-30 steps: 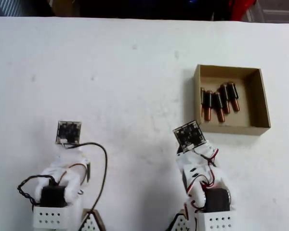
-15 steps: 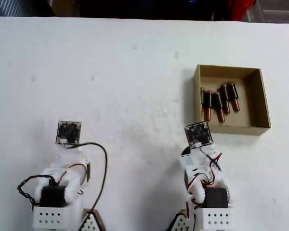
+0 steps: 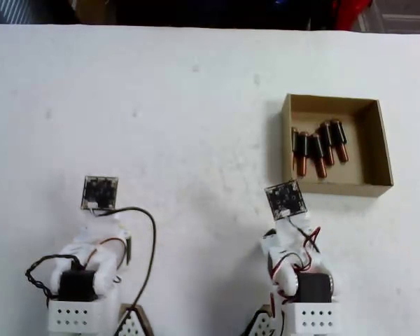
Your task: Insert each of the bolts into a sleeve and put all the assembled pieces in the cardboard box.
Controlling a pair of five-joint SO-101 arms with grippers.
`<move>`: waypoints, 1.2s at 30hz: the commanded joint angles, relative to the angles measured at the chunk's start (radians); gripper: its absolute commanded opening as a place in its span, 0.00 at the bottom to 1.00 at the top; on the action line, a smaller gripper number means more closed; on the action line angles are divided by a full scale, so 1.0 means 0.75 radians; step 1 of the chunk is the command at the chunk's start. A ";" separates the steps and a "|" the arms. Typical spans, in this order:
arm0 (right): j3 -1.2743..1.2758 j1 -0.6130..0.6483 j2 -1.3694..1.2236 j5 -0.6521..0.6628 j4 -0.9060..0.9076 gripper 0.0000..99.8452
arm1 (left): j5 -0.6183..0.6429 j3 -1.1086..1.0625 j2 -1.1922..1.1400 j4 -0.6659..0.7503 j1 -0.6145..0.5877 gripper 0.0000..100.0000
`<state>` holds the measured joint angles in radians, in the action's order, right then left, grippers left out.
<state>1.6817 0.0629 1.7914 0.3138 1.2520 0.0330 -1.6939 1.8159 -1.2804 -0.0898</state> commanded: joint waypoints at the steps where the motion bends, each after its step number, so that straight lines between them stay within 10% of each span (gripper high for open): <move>1: 0.012 -0.009 0.009 -0.014 0.019 0.02 | 0.010 0.000 0.011 -0.002 -0.009 0.02; 36: 0.012 -0.011 0.009 -0.268 0.019 0.02 | 0.010 0.000 0.011 -0.002 -0.001 0.02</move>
<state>1.6817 0.0660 1.7914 0.1235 1.2612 0.0330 -1.6939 1.8159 -1.2804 -0.0898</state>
